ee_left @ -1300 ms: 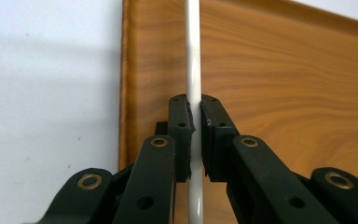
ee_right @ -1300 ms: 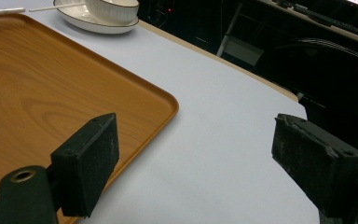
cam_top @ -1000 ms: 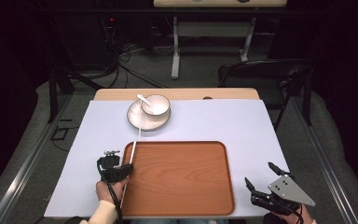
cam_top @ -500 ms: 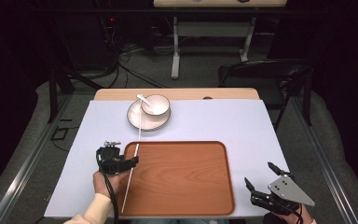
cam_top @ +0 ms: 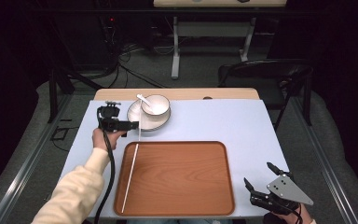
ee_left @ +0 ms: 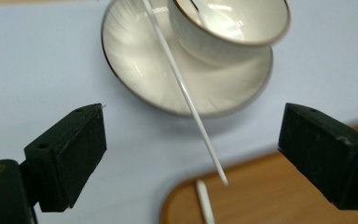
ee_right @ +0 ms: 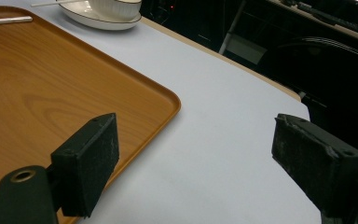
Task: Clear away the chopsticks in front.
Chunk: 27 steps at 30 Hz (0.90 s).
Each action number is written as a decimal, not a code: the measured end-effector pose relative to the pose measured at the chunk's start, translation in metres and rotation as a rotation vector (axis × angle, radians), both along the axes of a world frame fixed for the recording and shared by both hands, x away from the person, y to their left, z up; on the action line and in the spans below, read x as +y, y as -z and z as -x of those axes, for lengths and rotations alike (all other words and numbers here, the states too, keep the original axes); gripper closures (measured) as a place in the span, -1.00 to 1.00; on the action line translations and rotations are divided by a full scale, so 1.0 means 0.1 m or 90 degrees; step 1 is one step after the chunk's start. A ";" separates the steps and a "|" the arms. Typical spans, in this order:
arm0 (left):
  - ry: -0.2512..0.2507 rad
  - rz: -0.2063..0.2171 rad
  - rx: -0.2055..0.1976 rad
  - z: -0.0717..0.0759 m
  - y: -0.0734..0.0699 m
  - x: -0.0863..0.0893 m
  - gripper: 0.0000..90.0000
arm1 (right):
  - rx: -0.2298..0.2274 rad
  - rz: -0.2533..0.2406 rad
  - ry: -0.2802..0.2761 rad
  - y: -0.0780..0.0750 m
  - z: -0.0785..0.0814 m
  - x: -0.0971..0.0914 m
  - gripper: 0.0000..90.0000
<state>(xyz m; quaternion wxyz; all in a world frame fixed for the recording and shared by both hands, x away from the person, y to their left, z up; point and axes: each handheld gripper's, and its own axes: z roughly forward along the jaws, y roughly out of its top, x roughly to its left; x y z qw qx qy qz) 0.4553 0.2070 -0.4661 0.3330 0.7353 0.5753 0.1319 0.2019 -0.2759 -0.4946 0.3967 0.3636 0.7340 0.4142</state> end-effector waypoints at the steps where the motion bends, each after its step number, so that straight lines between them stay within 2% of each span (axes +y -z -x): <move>1: 0.000 0.000 0.000 0.00 0.00 0.00 -0.81 | 0.000 0.000 0.000 0.00 0.00 0.00 -0.68; 2: 0.005 -0.005 0.012 -0.18 0.01 -0.02 -0.79 | 0.001 0.001 0.000 0.00 0.00 0.01 -0.68; 3: 0.005 -0.005 0.012 -0.18 0.01 -0.02 -0.75 | 0.001 0.001 0.000 0.00 0.00 0.01 -0.68; 4: 0.001 -0.006 0.010 -0.24 0.03 -0.03 -0.75 | 0.001 0.004 -0.002 0.00 0.00 0.01 -0.68; 5: 0.003 -0.013 0.016 -0.30 0.05 -0.04 -0.67 | 0.001 0.003 -0.002 0.00 0.00 0.00 -0.68; 6: -0.004 -0.002 0.027 -0.39 0.11 -0.04 -0.61 | 0.001 0.001 0.000 0.00 0.00 0.00 -0.68; 7: -0.004 -0.002 0.027 -0.39 0.11 -0.04 -0.54 | 0.000 0.002 -0.001 0.00 0.00 0.00 -0.68; 9: -0.008 -0.005 0.044 -0.50 0.19 -0.06 -0.43 | 0.001 0.002 -0.003 0.00 0.00 0.00 -0.68; 11: -0.003 -0.021 0.050 -0.55 0.25 -0.08 -0.22 | 0.001 0.002 -0.003 0.00 0.00 0.00 -0.68; 12: -0.003 -0.021 0.050 -0.55 0.25 -0.08 -0.20 | 0.001 0.002 -0.003 0.00 0.00 0.00 -0.68; 13: 0.002 -0.010 0.061 -0.60 0.31 -0.08 -0.08 | 0.002 0.002 -0.002 0.00 0.00 0.00 -0.68; 15: 0.001 -0.006 0.065 -0.62 0.32 -0.08 -0.01 | 0.003 0.002 -0.003 0.00 0.00 0.00 -0.68; 16: 0.001 0.017 0.068 -0.65 0.35 -0.07 0.04 | 0.002 0.003 -0.002 0.00 0.00 0.00 -0.68; 25: 0.000 0.011 0.090 -0.75 0.47 -0.14 0.36 | 0.003 0.001 -0.001 0.00 0.00 0.00 -0.68; 27: -0.012 0.012 0.094 -0.77 0.51 -0.15 0.46 | 0.004 0.001 -0.001 0.00 0.00 0.00 -0.68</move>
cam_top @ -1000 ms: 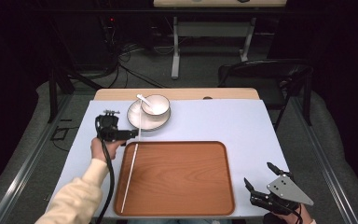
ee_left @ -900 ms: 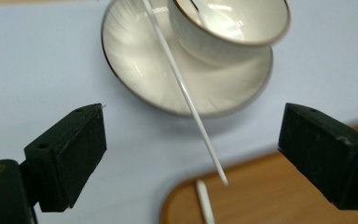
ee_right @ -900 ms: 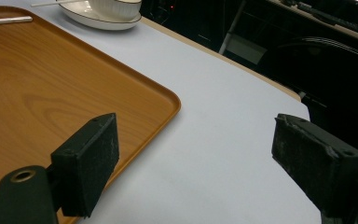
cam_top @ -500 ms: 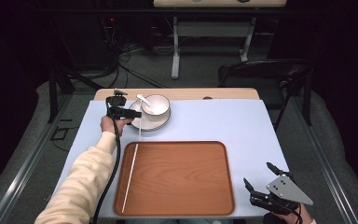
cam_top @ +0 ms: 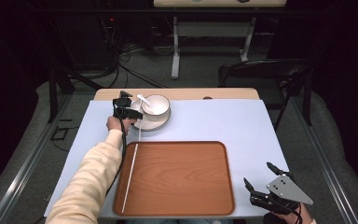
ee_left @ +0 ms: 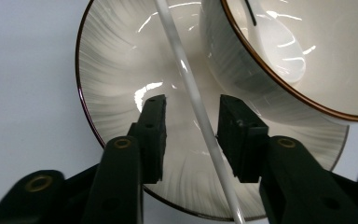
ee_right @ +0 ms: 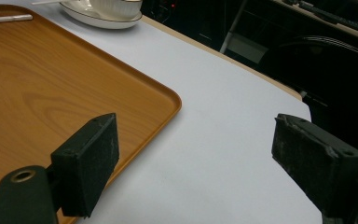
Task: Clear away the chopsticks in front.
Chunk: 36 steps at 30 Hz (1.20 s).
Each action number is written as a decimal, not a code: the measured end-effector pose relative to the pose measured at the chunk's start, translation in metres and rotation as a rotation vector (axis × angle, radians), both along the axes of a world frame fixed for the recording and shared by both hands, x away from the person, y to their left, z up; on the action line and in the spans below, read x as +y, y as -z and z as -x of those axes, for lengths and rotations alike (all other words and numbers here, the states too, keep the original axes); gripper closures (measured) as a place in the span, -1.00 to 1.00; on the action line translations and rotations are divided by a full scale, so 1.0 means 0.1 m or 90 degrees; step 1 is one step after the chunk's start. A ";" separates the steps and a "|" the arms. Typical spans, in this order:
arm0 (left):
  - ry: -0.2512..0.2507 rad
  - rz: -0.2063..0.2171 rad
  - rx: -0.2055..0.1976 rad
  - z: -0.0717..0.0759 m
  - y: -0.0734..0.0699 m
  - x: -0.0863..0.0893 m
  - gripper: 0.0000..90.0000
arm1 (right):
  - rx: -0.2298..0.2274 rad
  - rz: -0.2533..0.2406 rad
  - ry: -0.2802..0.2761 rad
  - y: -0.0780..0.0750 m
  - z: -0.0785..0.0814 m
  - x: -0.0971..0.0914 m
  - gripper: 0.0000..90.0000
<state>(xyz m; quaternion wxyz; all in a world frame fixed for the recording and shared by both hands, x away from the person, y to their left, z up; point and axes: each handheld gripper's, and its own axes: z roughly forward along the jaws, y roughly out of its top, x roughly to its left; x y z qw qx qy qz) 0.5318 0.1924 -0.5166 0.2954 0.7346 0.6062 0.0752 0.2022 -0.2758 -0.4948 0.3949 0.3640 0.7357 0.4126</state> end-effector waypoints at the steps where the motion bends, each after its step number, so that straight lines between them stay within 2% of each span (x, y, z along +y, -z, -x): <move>1: -0.006 0.000 0.000 -0.01 0.01 0.00 0.46 | 0.000 0.000 0.000 0.00 0.00 0.00 -0.68; 5: -0.023 -0.001 -0.010 -0.02 0.03 0.02 0.59 | 0.001 -0.001 0.003 0.00 0.00 0.00 -0.68; 13: -0.049 -0.004 0.012 -0.02 0.07 0.08 0.86 | 0.001 -0.001 0.004 0.00 0.00 0.00 -0.68; 16: -0.048 -0.001 0.016 -0.01 0.07 0.07 0.86 | 0.000 -0.002 0.004 0.00 0.00 -0.01 -0.68; 17: -0.047 -0.002 0.015 -0.01 0.06 0.07 0.80 | 0.001 -0.005 0.005 0.00 0.00 -0.01 -0.68; 18: -0.045 -0.005 0.009 -0.01 0.05 0.06 0.80 | 0.001 -0.005 0.005 0.00 0.00 -0.01 -0.68; 19: -0.041 -0.016 0.003 -0.03 0.03 0.05 0.62 | 0.001 -0.005 0.005 0.00 0.00 -0.01 -0.68; 20: -0.041 -0.016 0.003 -0.03 0.03 0.05 0.59 | 0.001 -0.005 0.005 0.00 0.00 -0.01 -0.68; 23: -0.040 -0.022 0.005 -0.16 0.02 0.04 0.54 | 0.000 -0.002 0.004 0.00 0.00 -0.01 -0.68; 27: -0.035 -0.034 0.012 -0.25 0.04 0.02 0.56 | -0.001 -0.005 0.005 0.00 0.00 -0.01 -0.68; 36: -0.037 -0.044 0.034 -0.30 0.12 0.07 0.86 | 0.000 -0.006 0.006 0.00 0.00 -0.01 -0.68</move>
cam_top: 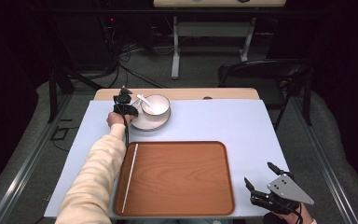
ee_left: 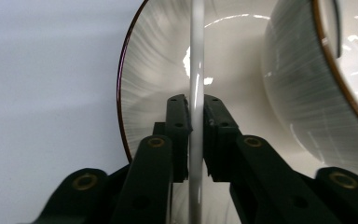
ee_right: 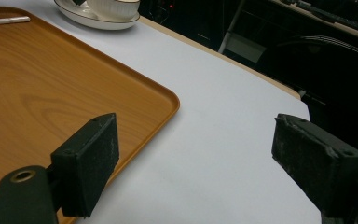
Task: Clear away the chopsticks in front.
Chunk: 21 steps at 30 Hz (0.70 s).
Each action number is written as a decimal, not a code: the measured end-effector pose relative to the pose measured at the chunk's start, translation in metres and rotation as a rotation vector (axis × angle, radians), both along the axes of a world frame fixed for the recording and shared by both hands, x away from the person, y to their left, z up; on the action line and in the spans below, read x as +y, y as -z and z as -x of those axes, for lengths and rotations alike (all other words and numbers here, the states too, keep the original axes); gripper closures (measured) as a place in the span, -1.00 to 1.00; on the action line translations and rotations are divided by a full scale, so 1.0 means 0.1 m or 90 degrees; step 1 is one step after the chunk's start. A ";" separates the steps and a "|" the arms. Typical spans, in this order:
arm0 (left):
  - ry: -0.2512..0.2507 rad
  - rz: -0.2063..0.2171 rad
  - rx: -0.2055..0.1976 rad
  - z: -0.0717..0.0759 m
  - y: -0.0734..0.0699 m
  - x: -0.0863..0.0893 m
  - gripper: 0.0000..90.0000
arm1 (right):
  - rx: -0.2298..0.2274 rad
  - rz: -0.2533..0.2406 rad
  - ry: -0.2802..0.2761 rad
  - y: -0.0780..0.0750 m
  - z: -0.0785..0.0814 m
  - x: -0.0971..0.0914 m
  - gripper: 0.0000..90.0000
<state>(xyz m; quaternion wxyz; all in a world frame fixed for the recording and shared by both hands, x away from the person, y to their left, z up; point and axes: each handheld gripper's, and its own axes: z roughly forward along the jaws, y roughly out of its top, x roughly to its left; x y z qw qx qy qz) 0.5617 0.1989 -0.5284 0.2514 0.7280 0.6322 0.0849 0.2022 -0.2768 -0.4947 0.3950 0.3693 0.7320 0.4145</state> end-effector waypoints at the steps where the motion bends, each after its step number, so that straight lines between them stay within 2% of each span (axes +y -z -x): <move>1: -0.004 0.004 -0.001 0.00 0.00 0.01 0.87 | 0.000 0.000 0.000 0.00 0.00 0.00 -0.68; 6: -0.010 0.014 -0.009 0.02 -0.03 0.02 0.88 | -0.001 0.001 -0.002 0.00 -0.01 -0.01 -0.68; 12: -0.005 0.022 -0.037 0.08 -0.16 0.03 0.88 | 0.000 0.000 -0.003 0.01 -0.02 -0.01 -0.68; 16: -0.003 0.023 -0.037 0.09 -0.20 0.04 0.88 | 0.001 -0.002 -0.004 0.01 -0.03 0.00 -0.68; 20: -0.012 0.027 -0.049 0.14 -0.29 0.06 0.88 | -0.001 -0.002 -0.004 0.00 -0.02 0.00 -0.68; 21: -0.014 0.040 -0.056 0.18 -0.34 0.09 0.88 | 0.000 -0.002 -0.003 0.00 -0.02 0.00 -0.68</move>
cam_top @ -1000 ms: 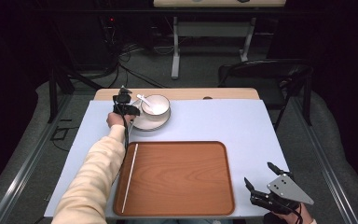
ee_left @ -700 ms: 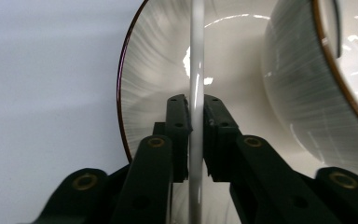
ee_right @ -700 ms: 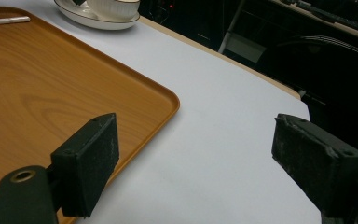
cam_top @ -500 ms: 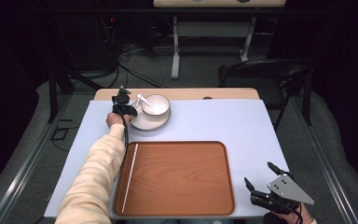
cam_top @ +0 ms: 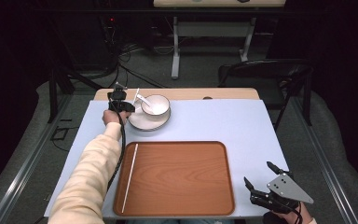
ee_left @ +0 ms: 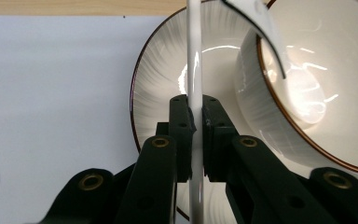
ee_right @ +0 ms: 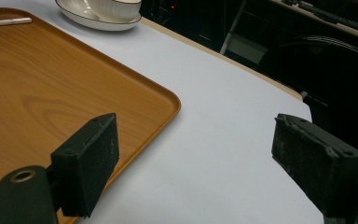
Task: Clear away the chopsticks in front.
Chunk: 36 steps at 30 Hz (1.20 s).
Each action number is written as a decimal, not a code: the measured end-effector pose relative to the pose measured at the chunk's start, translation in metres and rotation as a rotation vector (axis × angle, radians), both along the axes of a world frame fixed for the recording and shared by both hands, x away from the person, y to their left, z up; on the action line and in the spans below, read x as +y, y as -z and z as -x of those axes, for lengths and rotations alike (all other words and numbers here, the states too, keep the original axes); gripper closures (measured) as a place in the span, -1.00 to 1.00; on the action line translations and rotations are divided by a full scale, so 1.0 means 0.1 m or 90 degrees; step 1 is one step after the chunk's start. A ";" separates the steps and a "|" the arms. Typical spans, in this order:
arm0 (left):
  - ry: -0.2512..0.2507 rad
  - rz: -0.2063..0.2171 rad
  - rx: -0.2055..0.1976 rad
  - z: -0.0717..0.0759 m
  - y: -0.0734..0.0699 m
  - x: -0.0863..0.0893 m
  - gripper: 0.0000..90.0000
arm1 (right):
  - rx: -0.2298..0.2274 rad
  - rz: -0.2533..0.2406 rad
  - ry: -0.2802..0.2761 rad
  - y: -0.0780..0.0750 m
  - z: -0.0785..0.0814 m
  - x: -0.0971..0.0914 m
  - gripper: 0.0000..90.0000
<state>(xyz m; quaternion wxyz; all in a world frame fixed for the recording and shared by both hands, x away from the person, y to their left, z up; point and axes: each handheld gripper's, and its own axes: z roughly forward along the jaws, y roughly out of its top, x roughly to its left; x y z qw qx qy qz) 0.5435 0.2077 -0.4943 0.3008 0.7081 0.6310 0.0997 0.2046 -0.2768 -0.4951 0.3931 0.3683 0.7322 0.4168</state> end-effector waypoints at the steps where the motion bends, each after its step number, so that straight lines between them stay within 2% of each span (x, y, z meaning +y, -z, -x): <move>1: 0.001 0.003 -0.002 0.04 -0.04 0.01 0.88 | 0.000 0.002 0.000 0.00 0.00 0.00 -0.68; 3: 0.001 0.006 -0.005 0.07 -0.05 0.02 0.88 | 0.000 0.003 -0.002 0.00 0.00 0.00 -0.68; 4: 0.004 0.013 -0.011 0.15 -0.11 0.04 0.88 | 0.000 0.004 -0.003 0.00 0.00 0.01 -0.68; 5: 0.004 0.013 -0.011 0.15 -0.11 0.04 0.88 | 0.000 0.004 -0.003 0.00 0.00 0.01 -0.68; 6: 0.005 0.015 -0.018 0.24 -0.15 0.05 0.88 | -0.001 0.005 -0.003 -0.01 0.00 0.01 -0.68; 7: 0.005 0.015 -0.018 0.24 -0.15 0.05 0.88 | -0.001 0.005 -0.003 -0.01 0.00 0.01 -0.68; 8: 0.007 0.022 -0.018 0.34 -0.17 0.06 0.88 | -0.001 0.004 -0.002 -0.01 0.01 0.01 -0.68; 9: 0.007 0.022 -0.018 0.34 -0.17 0.06 0.88 | -0.002 0.004 -0.002 -0.01 0.01 0.01 -0.68; 11: 0.015 0.034 -0.020 0.47 -0.20 0.06 0.88 | -0.002 0.007 -0.003 -0.01 0.00 0.01 -0.68; 12: 0.015 0.034 -0.020 0.47 -0.20 0.06 0.88 | -0.002 0.007 -0.003 -0.01 0.00 0.01 -0.68; 15: 0.025 0.037 -0.028 0.63 -0.24 0.06 0.88 | -0.003 0.003 -0.003 -0.01 0.01 0.01 -0.68; 18: 0.036 0.050 -0.039 0.81 -0.30 0.05 0.88 | -0.005 0.003 -0.004 -0.01 0.01 0.01 -0.68; 19: 0.036 0.050 -0.039 0.81 -0.30 0.05 0.88 | -0.003 0.003 -0.003 -0.01 0.01 0.01 -0.68; 20: 0.041 0.058 -0.052 0.90 -0.35 0.03 0.88 | -0.003 0.004 -0.003 -0.01 0.01 0.01 -0.68; 21: 0.041 0.058 -0.052 0.90 -0.35 0.03 0.88 | -0.004 0.006 -0.003 -0.01 0.01 0.01 -0.68; 23: 0.054 0.070 -0.060 1.04 -0.40 0.02 0.88 | -0.005 0.006 -0.004 -0.01 0.01 0.02 -0.68; 25: 0.058 0.073 -0.065 1.08 -0.41 0.01 0.88 | -0.004 0.006 -0.003 -0.01 0.01 0.02 -0.68; 26: 0.065 0.080 -0.069 1.18 -0.43 0.00 0.88 | -0.003 0.006 -0.003 -0.01 0.01 0.02 -0.68; 27: 0.065 0.080 -0.069 1.18 -0.43 0.00 0.88 | -0.003 0.006 -0.003 -0.01 0.01 0.02 -0.68; 30: 0.077 0.089 -0.074 1.34 -0.43 -0.03 0.88 | -0.002 0.006 -0.003 -0.01 0.00 0.02 -0.68; 31: 0.077 0.089 -0.074 1.34 -0.43 -0.03 0.88 | -0.002 0.006 -0.003 -0.01 0.00 0.02 -0.68; 33: 0.081 0.095 -0.079 1.47 -0.40 -0.05 0.88 | -0.004 0.006 -0.003 -0.01 0.01 0.02 -0.68; 36: 0.083 0.106 -0.076 1.54 -0.38 -0.05 0.88 | -0.002 0.006 -0.002 -0.01 0.01 0.02 -0.68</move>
